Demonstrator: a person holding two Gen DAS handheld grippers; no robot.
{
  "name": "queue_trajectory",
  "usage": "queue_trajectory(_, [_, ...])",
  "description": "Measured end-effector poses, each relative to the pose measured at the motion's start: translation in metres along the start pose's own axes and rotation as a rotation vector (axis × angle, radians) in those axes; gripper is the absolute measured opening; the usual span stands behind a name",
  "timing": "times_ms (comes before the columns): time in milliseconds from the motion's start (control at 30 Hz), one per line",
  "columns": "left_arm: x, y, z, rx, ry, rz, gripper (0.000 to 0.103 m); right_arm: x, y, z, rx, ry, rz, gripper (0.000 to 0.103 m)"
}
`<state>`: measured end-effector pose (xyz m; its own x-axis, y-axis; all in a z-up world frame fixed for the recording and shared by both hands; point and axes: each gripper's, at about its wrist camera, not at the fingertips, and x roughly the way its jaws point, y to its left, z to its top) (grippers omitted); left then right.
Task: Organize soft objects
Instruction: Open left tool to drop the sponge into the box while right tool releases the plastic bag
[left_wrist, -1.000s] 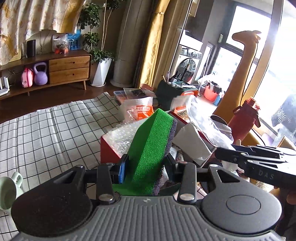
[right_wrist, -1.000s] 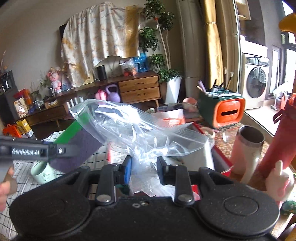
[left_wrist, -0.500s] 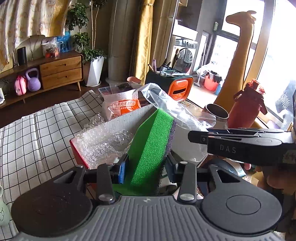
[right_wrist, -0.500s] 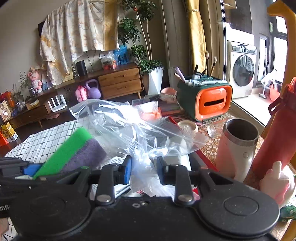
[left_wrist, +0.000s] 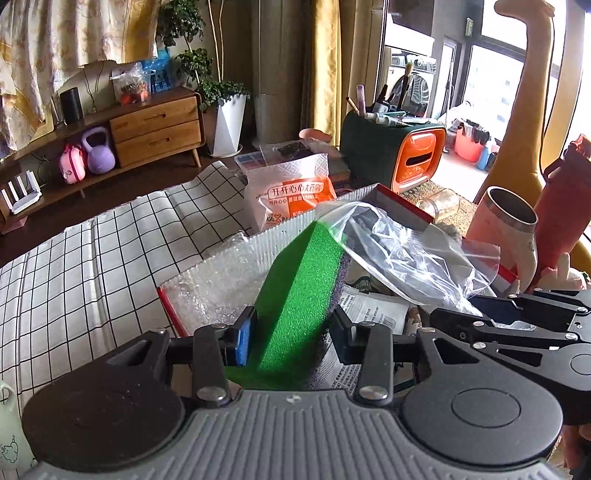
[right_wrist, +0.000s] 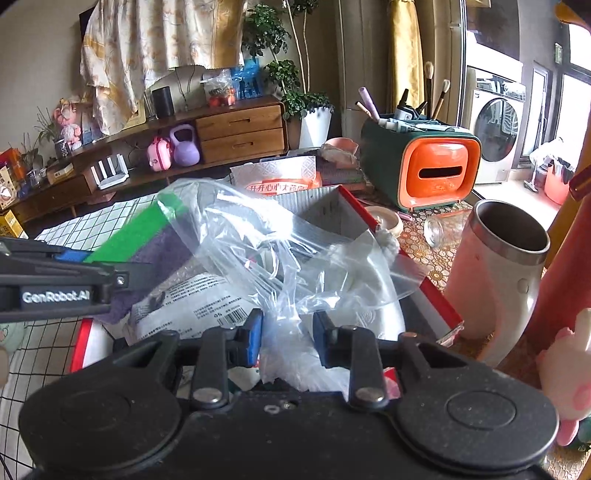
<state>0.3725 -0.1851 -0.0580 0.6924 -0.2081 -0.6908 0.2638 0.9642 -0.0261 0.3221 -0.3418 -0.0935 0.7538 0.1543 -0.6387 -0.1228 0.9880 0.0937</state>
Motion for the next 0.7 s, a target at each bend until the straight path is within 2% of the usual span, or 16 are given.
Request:
queue_trajectory(333, [0.012,-0.005,-0.011,0.027,0.020,0.037,0.047,0.000,0.000,-0.001,-0.008,-0.004,0.001,0.033])
queue_trajectory(400, [0.010,-0.006,-0.010,0.039,0.016,0.040,0.062,-0.003,-0.002,0.000,0.003,-0.005,0.002,0.042])
queue_trajectory(467, [0.006,-0.007,-0.010,0.042,0.016,0.043,0.070,-0.006,-0.003,0.001,0.006,-0.011,0.003,0.048])
queue_trajectory(700, [-0.016,-0.004,-0.014,0.034,-0.013,0.021,0.072,-0.027,-0.003,0.000,0.008,-0.036,0.007,0.055])
